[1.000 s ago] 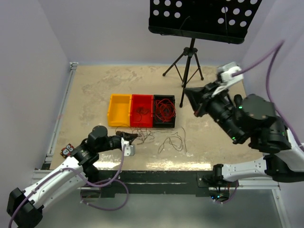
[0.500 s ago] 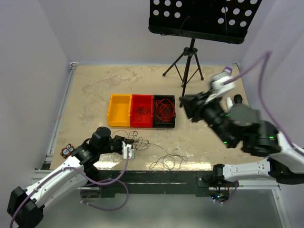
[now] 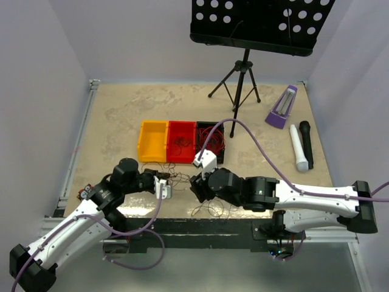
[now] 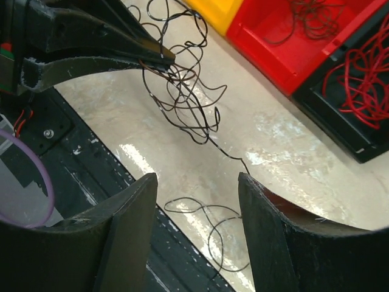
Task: Untangle the cables
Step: Untie the cable.
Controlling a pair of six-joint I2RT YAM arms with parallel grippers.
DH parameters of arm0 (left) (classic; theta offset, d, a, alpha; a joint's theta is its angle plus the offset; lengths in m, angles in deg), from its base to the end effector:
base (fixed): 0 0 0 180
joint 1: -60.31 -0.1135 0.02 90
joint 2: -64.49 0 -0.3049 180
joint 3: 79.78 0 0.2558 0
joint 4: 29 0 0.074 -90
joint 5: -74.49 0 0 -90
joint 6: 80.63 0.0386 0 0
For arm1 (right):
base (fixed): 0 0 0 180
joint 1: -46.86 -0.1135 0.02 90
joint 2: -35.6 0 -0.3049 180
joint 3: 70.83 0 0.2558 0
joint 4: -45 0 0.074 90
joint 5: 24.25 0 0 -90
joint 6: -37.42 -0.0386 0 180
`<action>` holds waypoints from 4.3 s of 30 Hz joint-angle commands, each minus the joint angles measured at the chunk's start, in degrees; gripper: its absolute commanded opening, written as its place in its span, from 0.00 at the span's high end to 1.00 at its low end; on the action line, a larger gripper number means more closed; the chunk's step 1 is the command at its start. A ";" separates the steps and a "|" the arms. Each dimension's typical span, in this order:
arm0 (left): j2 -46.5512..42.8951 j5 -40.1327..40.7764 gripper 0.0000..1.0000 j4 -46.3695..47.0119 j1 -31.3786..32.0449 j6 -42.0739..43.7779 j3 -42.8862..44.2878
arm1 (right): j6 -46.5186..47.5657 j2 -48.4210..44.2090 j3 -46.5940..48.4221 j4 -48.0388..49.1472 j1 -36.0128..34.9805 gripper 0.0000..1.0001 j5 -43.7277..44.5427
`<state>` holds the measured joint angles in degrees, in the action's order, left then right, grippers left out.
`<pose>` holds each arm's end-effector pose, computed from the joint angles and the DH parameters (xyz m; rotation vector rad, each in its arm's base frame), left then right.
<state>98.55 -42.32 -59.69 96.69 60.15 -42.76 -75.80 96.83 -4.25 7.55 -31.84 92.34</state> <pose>0.0854 -0.0845 0.2470 1.5817 1.2459 -0.3203 0.0600 0.2122 0.3469 -0.7355 1.9890 0.5905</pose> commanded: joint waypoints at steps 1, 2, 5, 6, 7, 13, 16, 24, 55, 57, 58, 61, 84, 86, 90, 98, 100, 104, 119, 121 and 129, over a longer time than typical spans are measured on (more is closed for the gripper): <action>-1.02 -0.79 1.00 -4.23 -0.17 1.86 4.30 | -0.16 2.14 -2.64 8.93 0.03 0.41 -3.12; -1.19 -0.79 1.00 -4.93 -0.26 1.95 4.66 | 0.19 2.14 -3.35 10.07 0.03 0.41 -3.21; -1.63 -0.88 1.00 -6.07 -0.17 1.69 6.24 | 0.10 2.49 -4.32 11.66 -0.05 0.40 -2.61; -1.63 -1.05 1.00 -6.43 -0.26 1.60 6.68 | -0.07 2.84 -4.24 11.57 -0.05 0.40 -2.42; -1.81 -1.40 1.00 -6.78 -0.26 1.42 7.21 | -0.68 3.36 -4.06 11.40 0.03 0.39 -1.64; -1.98 -2.28 1.00 -10.03 -0.26 2.56 9.58 | -2.70 6.88 -2.30 9.38 -0.05 0.40 3.80; -2.16 -2.37 1.00 -11.78 -0.26 3.70 10.55 | -2.97 7.06 -1.25 8.33 0.03 0.42 7.07; -3.30 -1.67 1.00 -13.99 -0.26 4.32 12.22 | -2.70 3.20 2.09 3.05 0.03 0.43 5.58; -3.57 -1.93 0.53 -17.59 -0.26 1.43 12.05 | 4.06 -2.70 10.79 -0.02 0.03 1.00 10.60; -3.22 -2.02 0.38 -17.33 -0.17 0.72 12.22 | 4.67 -2.00 11.41 -0.29 0.03 1.00 9.19; -3.04 -1.93 0.31 -16.81 -0.26 -0.32 12.57 | 5.11 -1.82 11.76 -0.38 0.03 1.00 8.66; -3.04 -1.15 0.25 -13.13 -0.26 -4.19 14.15 | 6.08 -1.03 12.64 -0.82 -0.05 1.00 7.16; -1.19 -5.36 0.24 -0.98 -0.26 -13.78 15.38 | 17.41 -3.05 54.90 -5.23 0.03 1.00 20.87; -1.11 -7.02 0.24 -1.07 -0.26 -13.87 15.73 | 20.13 -2.44 57.45 -1.28 0.03 1.00 20.44; -0.67 -10.98 0.23 -1.86 -0.26 -13.96 16.18 | 25.67 -0.06 63.42 2.25 -0.05 1.00 19.30; -1.02 -14.32 0.24 0.42 -0.26 -16.67 15.73 | 29.90 2.12 72.56 12.54 -0.05 1.00 11.21; -0.41 -17.39 0.24 2.78 -0.26 -20.01 16.35 | 29.99 4.23 76.08 12.28 -0.05 1.00 9.19; 2.31 -21.44 0.00 14.01 -0.17 -34.66 17.23 | 28.06 7.14 76.54 12.02 0.03 1.00 6.20; 17.35 -31.98 0.00 56.41 5.45 -71.52 12.31 | 16.81 9.34 60.55 22.55 -0.05 1.00 -4.18; 17.61 -35.14 0.00 57.55 6.42 -72.40 11.78 | 17.07 9.78 60.02 23.52 -0.05 1.00 -4.61; 15.33 -39.38 0.24 54.57 7.39 -66.18 9.14 | 17.51 11.19 60.81 23.53 0.03 1.00 -4.79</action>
<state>115.36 -79.58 -6.69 103.90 -9.29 -32.85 -57.79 109.07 54.96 27.05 -31.84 88.69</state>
